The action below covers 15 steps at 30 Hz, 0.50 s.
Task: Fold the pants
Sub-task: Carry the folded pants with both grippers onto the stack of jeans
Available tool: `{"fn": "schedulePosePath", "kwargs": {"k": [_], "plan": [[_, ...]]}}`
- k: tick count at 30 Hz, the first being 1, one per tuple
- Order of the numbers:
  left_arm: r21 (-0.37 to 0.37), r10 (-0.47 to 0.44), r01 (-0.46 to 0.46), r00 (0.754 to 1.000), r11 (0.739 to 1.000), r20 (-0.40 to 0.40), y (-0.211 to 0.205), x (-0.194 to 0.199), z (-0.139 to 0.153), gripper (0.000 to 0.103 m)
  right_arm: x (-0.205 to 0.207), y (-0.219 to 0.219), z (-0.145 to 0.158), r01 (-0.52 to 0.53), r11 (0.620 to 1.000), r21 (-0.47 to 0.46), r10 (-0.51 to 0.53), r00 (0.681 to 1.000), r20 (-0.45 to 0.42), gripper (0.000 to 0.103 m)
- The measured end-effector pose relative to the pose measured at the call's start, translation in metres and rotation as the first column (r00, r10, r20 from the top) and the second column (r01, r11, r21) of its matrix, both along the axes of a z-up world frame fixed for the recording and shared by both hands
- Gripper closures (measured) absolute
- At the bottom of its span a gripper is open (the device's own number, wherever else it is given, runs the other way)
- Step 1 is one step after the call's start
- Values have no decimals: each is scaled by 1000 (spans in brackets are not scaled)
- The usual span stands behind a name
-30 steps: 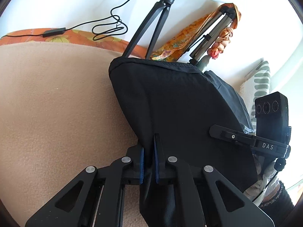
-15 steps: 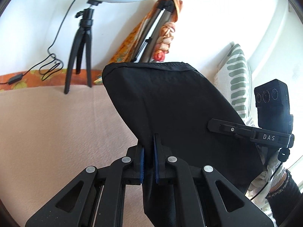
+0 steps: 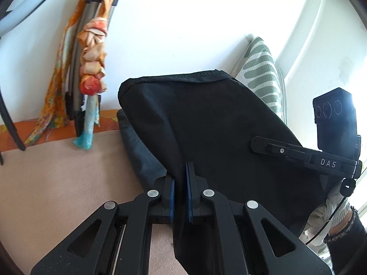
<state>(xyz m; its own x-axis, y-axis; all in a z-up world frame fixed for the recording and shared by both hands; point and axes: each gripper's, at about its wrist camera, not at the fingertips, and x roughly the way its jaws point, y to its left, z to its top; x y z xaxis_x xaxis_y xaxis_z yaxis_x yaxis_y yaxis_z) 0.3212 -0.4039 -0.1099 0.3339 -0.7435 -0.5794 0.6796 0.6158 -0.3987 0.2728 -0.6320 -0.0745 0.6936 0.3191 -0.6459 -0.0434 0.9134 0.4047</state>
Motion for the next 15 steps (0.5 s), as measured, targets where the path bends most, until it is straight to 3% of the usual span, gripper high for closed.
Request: {"fn": "schedulePosePath", "kwargs": {"k": [10,15], "plan": [[40,2,-2,1000,999,-3,-73,28,-20,97,20,-66,-26,57,998,-24,-57,998,9,92],[103,12,-11,1000,995,-9,-92,35,-41,97,36,-79,-50,56,998,-36,-57,998,-35,92]]}}
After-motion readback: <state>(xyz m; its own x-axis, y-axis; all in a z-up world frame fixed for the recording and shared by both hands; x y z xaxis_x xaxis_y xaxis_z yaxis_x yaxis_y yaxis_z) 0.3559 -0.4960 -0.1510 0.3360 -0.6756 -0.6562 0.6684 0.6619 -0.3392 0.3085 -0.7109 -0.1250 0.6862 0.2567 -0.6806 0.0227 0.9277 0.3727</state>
